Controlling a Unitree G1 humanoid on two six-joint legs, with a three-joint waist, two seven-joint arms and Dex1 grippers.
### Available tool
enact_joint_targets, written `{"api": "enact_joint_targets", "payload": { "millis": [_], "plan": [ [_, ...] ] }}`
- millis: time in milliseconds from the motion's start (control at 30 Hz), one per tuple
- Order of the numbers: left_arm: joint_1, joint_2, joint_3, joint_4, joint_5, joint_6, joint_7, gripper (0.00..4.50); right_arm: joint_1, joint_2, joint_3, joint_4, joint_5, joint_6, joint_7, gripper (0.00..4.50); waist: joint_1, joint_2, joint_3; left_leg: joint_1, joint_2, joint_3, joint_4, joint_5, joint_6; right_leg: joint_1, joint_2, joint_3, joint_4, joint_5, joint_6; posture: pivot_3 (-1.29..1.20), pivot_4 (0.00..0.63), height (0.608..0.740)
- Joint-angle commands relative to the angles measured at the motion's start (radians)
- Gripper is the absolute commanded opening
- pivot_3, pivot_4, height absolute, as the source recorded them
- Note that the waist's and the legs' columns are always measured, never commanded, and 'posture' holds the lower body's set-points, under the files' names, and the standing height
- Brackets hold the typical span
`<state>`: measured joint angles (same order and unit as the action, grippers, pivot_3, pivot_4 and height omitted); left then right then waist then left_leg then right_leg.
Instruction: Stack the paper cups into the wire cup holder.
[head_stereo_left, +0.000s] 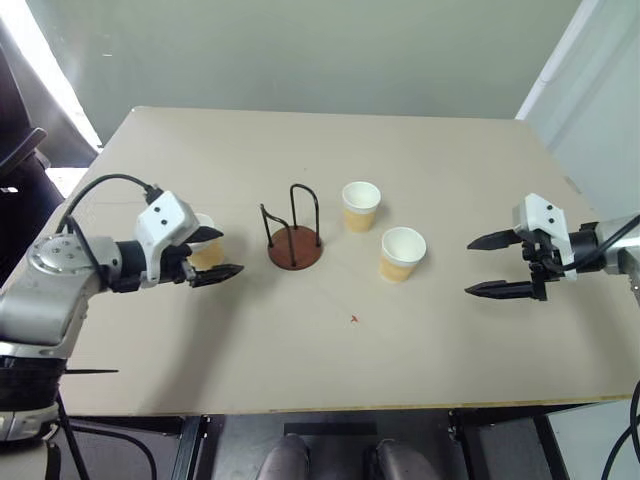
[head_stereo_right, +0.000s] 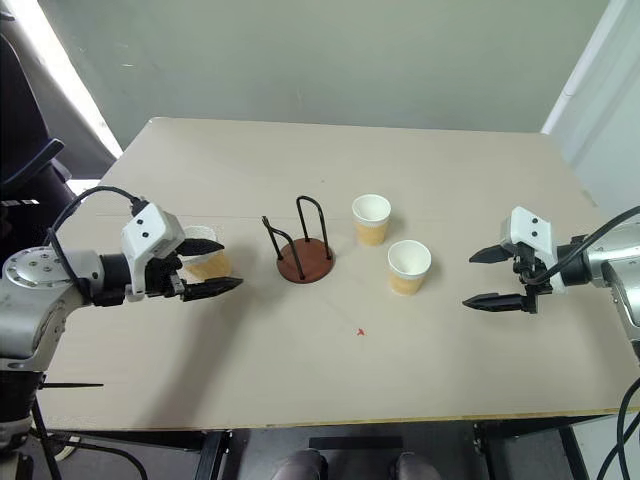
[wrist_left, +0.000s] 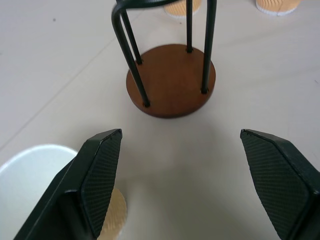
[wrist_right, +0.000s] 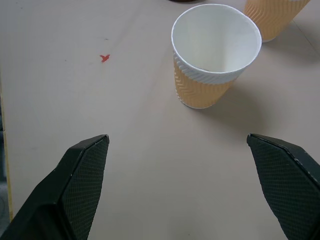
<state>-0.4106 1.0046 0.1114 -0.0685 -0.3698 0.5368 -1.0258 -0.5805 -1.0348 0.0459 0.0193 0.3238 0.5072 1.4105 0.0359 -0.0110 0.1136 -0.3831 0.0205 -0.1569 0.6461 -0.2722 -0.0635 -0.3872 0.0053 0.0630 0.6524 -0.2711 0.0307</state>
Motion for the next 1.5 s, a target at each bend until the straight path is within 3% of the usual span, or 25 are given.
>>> {"api": "enact_joint_targets", "payload": {
  "millis": [33, 367, 467, 567, 833, 1167, 1367, 1500],
  "plan": [
    [-0.025, -0.001, 0.01, 0.009, 0.019, -0.022, 0.013, 4.04, -0.009, -0.028, -0.052, -0.035, 0.024, 0.006, -0.006, 4.5, 0.0, 0.0, 0.0, 0.0, 0.0, 0.0, 0.0, 0.0, 0.0, 0.0, 0.0, 0.0, 0.0, 0.0, 0.0, 0.0, 0.15, 0.74],
    [-0.042, 0.001, 0.015, 0.027, 0.036, -0.063, 0.003, 4.04, -0.018, -0.027, -0.07, -0.07, 0.064, 0.03, -0.016, 4.5, 0.0, 0.0, 0.0, 0.0, 0.003, 0.0, 0.0, 0.0, 0.0, 0.001, 0.004, 0.002, -0.002, 0.001, 0.001, 0.0, 0.15, 0.74],
    [-0.083, -0.036, -0.023, 0.037, 0.042, -0.045, 0.017, 4.04, -0.026, -0.017, -0.058, -0.06, 0.057, 0.025, -0.023, 4.5, 0.0, 0.0, 0.0, 0.0, 0.004, 0.0, 0.001, 0.0, 0.0, 0.001, 0.005, 0.002, -0.002, 0.001, 0.001, 0.0, 0.15, 0.74],
    [-0.14, -0.068, -0.109, 0.103, 0.152, -0.069, 0.08, 4.04, -0.042, -0.008, -0.058, -0.068, 0.064, 0.031, -0.033, 4.5, 0.005, 0.0, 0.0, 0.001, 0.003, 0.0, 0.001, 0.0, 0.0, 0.002, 0.005, 0.002, -0.002, 0.001, 0.002, 0.0, 0.15, 0.74],
    [-0.256, -0.18, -0.172, 0.215, 0.226, -0.075, 0.141, 4.04, -0.064, -0.008, -0.154, -0.233, 0.248, 0.139, -0.032, 4.5, 0.005, 0.0, 0.0, 0.0, 0.004, 0.002, 0.001, 0.0, -0.001, 0.002, 0.006, 0.003, -0.004, 0.002, 0.002, 0.0, 0.15, 0.74],
    [-0.193, -0.081, -0.114, 0.19, 0.206, -0.081, 0.061, 4.04, -0.016, -0.026, -0.154, -0.238, 0.254, 0.149, -0.085, 4.5, 0.005, -0.001, 0.0, 0.001, 0.007, 0.003, 0.001, 0.0, -0.001, 0.002, 0.008, 0.006, -0.005, 0.002, 0.003, 0.0, 0.15, 0.74],
    [-0.232, -0.158, -0.132, 0.166, 0.19, -0.055, 0.085, 4.04, -0.05, -0.003, -0.104, -0.203, 0.228, 0.116, -0.08, 4.5, 0.013, -0.001, 0.0, 0.001, 0.006, 0.001, 0.004, 0.0, 0.0, 0.003, 0.008, 0.006, -0.004, 0.003, 0.005, 0.0, 0.15, 0.74],
    [-0.251, -0.153, -0.124, 0.153, 0.187, -0.032, 0.066, 4.04, -0.056, -0.013, -0.111, -0.211, 0.243, 0.122, -0.065, 4.5, 0.013, -0.001, 0.0, 0.0, 0.007, 0.002, 0.004, 0.0, 0.0, 0.002, 0.009, 0.006, -0.005, 0.004, 0.005, 0.0, 0.15, 0.74]
  ]
}}
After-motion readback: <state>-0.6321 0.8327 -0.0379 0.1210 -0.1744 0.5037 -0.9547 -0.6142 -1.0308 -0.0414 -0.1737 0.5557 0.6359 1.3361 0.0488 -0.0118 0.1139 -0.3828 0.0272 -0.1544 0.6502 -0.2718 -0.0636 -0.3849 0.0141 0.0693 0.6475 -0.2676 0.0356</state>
